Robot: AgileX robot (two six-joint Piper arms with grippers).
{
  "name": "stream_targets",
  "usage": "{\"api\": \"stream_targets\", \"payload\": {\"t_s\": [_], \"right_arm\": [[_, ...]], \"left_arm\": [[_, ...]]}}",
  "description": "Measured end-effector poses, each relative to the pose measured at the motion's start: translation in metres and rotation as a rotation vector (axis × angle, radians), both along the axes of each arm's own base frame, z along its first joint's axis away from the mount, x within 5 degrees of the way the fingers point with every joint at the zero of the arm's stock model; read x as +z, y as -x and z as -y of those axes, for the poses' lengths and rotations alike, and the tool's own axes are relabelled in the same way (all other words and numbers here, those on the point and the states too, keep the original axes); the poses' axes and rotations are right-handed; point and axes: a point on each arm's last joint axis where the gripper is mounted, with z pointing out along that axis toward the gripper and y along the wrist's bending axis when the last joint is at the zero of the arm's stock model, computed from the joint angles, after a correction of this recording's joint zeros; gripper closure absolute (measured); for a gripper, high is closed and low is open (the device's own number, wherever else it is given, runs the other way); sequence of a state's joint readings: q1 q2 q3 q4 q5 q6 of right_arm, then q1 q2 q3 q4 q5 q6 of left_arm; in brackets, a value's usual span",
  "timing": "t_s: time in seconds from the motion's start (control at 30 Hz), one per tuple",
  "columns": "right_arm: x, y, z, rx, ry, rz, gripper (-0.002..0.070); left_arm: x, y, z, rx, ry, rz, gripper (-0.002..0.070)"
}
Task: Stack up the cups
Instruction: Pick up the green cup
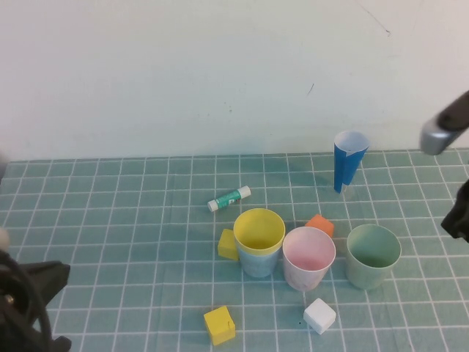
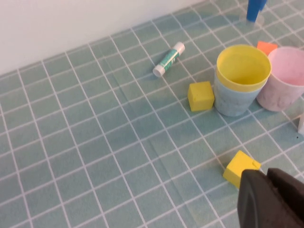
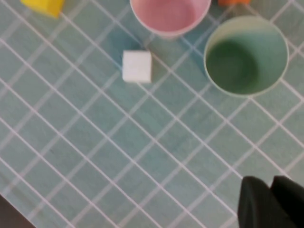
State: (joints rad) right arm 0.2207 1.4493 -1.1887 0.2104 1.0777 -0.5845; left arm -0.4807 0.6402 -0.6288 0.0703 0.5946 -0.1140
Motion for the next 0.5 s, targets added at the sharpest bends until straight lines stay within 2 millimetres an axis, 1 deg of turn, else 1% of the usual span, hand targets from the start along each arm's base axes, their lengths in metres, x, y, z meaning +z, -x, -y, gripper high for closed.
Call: {"api": "stream_targets", "payload": {"t_s": [0.1,0.17,0.2,0.27,0.43,0.5], "right_arm": [[-0.009,-0.02,-0.009,0.007,0.105,-0.06,0.061],[-0.019,-0.032,-0.013,-0.004,0.135,-0.084,0.0585],[-0.025,-0.038,-0.016,-0.007,0.144,-0.094,0.0558],[-0.04,-0.048,-0.019,-0.032,0.143,-0.106,0.0482],[-0.07,-0.07,-0.026,-0.123,0.119,-0.103,0.02],[-0.082,-0.078,-0.028,-0.158,0.111,-0.105,0.0143]], "left_arm": [[0.001,0.003,-0.002,0.001,0.0,0.008,0.0673],[0.001,0.004,-0.002,0.001,-0.003,0.003,0.0673],[0.001,0.004,-0.002,0.003,-0.004,0.001,0.0673],[0.001,0.004,-0.002,0.003,-0.006,0.001,0.0673],[0.0,0.004,-0.003,0.003,-0.007,-0.002,0.0673],[0.0,0.004,-0.003,0.004,-0.011,-0.01,0.0673]]}}
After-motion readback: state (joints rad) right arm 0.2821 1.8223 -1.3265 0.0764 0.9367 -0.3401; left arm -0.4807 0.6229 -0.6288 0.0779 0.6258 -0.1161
